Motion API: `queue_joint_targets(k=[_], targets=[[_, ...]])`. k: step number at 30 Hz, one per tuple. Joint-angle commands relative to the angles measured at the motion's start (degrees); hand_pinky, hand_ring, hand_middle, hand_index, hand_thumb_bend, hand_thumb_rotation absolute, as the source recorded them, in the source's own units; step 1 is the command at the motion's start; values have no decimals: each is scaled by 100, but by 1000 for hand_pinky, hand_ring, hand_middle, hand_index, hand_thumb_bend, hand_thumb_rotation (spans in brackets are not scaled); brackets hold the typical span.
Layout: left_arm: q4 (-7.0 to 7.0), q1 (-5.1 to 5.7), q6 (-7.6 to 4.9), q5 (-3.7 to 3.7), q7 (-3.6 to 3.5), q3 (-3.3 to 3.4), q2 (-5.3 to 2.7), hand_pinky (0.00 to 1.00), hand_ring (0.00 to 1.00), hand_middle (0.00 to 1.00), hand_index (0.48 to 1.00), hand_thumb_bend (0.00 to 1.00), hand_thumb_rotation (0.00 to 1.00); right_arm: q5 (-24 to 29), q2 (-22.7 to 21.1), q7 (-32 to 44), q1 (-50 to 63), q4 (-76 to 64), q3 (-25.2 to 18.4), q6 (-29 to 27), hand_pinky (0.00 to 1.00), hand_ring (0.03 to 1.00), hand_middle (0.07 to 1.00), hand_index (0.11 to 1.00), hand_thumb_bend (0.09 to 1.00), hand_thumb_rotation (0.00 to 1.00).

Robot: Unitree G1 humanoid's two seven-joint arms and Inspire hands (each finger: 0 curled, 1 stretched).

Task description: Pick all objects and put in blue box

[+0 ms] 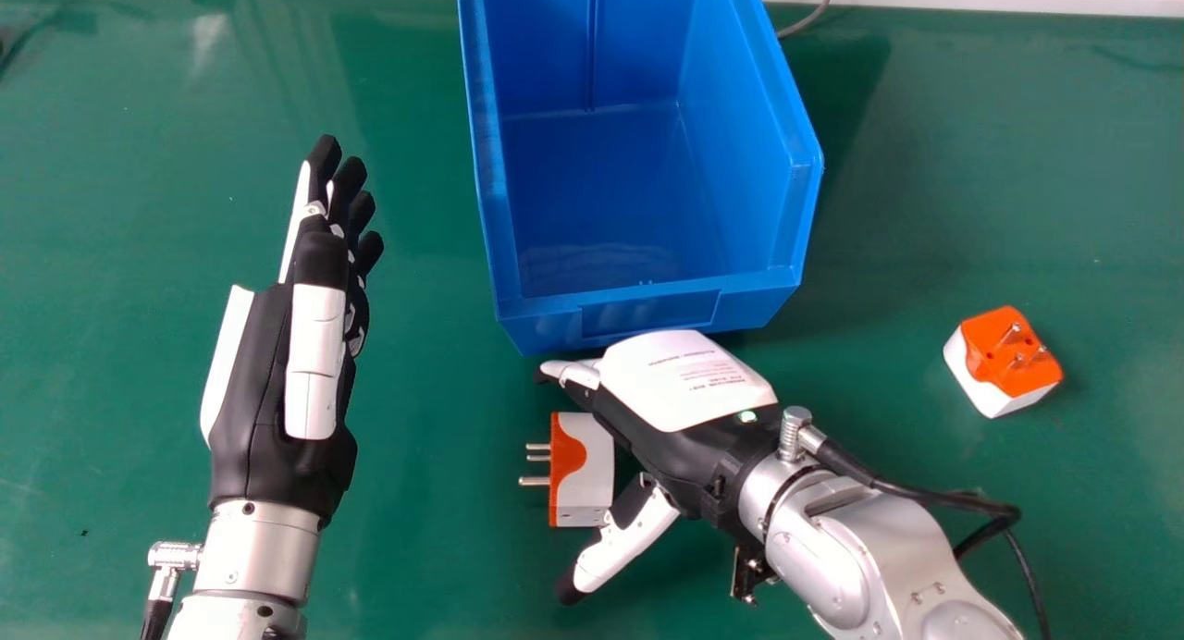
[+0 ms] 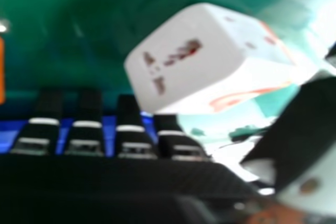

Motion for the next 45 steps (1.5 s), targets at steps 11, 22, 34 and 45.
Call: queue_joint_targets(k=[11, 22, 34, 45], targets=[[-4, -49, -106, 29, -17, 39, 22, 1000, 1000, 1000, 1000, 908, 1000, -24, 38, -97, -125, 111, 127, 39, 831, 867, 882, 888, 926, 388], [86, -89, -158, -4, -33, 69, 16, 1000, 1000, 1000, 1000, 910, 1000, -74, 30, -92, -250, 362, 247, 95, 830, 866, 883, 888, 932, 375], [137, -102, -176, -11, -71, 94, 27, 1000, 1000, 1000, 1000, 917, 1000, -60, 37, 127, -379, 479, 280, 181, 840, 872, 891, 897, 932, 343], [210, -126, -249, -44, -93, 111, 17, 1000, 1000, 1000, 1000, 908, 1000, -14, 65, 233, -455, 534, 346, 231, 842, 868, 889, 890, 930, 283]])
